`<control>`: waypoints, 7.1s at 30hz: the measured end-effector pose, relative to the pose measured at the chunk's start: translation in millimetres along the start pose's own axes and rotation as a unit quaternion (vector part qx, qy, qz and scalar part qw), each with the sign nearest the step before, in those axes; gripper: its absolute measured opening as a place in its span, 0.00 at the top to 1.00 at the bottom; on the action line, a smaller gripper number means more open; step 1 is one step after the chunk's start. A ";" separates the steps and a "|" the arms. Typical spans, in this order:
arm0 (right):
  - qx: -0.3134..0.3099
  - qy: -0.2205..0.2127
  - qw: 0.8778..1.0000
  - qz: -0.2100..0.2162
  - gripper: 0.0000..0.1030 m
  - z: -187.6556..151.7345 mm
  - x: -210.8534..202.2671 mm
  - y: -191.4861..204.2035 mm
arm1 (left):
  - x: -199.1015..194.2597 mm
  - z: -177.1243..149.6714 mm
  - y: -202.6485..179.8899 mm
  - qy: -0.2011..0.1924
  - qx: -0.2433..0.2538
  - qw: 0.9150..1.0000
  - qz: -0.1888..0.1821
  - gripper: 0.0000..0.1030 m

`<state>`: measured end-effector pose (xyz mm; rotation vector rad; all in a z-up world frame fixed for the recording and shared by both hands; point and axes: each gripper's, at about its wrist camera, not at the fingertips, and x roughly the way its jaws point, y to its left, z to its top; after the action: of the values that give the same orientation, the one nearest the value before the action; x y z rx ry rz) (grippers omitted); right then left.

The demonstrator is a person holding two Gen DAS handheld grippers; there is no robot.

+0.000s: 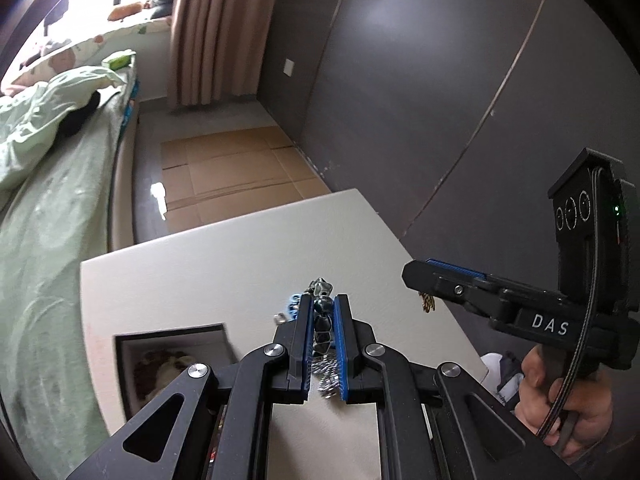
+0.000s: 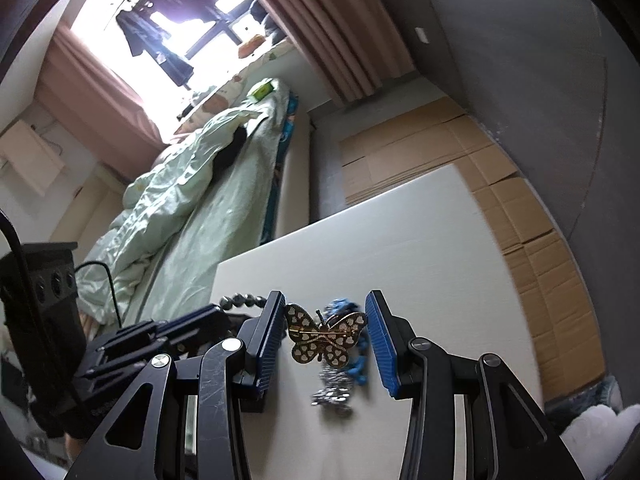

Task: Organize jewelry
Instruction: 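Grasp the silver chain with blue flower using the left gripper while the right lifts the brooch, then open the left gripper over the black box while the right drops the brooch in, then grasp the silver ball chain on the table with the left gripper, then lift the ball chain with the left gripper while the right grasps the blue braided bracelet, then carry the ball chain and blue bracelet over the black box with both grippers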

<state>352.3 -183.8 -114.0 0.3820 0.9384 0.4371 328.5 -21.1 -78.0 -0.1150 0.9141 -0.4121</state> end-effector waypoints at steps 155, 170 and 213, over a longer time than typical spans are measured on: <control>0.018 0.062 0.996 -0.055 0.31 -41.3 21.1 -44.5 | 21.0 -17.8 -11.7 0.020 0.043 0.999 0.023 0.92; -0.052 0.119 0.988 -0.089 0.48 -51.1 81.7 -12.7 | -31.0 9.2 17.7 -0.051 -0.003 0.999 0.011 0.93; -0.045 -0.014 0.998 0.036 0.91 -28.3 -2.4 42.5 | -198.8 68.3 -10.9 -0.188 0.055 0.976 0.097 0.92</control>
<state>319.3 -145.5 -106.6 0.3405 0.8772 0.5374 272.0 42.0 114.7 -0.0013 0.5213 -0.2468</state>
